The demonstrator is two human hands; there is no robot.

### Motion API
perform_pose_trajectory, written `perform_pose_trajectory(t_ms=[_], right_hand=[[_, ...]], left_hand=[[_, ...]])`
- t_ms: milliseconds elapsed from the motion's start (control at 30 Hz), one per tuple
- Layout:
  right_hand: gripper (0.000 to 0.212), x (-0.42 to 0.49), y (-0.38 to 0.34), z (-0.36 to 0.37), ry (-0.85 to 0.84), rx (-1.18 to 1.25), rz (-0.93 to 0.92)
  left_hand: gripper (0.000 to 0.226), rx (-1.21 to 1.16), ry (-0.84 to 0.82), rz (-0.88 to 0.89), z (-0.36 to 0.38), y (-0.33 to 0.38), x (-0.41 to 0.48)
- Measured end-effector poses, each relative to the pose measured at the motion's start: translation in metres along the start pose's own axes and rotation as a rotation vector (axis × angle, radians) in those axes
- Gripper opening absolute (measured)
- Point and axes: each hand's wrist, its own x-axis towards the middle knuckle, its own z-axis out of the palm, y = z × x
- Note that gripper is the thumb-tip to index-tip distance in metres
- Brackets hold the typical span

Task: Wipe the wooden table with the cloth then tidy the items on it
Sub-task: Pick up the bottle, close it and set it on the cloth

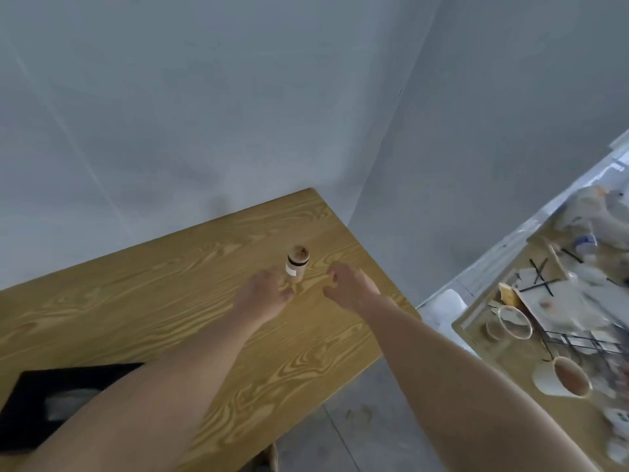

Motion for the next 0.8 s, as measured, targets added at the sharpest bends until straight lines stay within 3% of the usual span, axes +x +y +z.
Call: perform_pose_trajectory(t_ms=[567,800], right_hand=[[0.071,0.162,0.014,0.009,-0.233,-0.026,-0.233],[0.051,0.189,0.019,0.021,-0.296,0.102,-0.369]], left_hand=[[0.057,-0.08,0.044,-0.288,0.034,0.011,0.101],[0.042,-0.233,0.124,-0.288,0.042,0.021,0.106]])
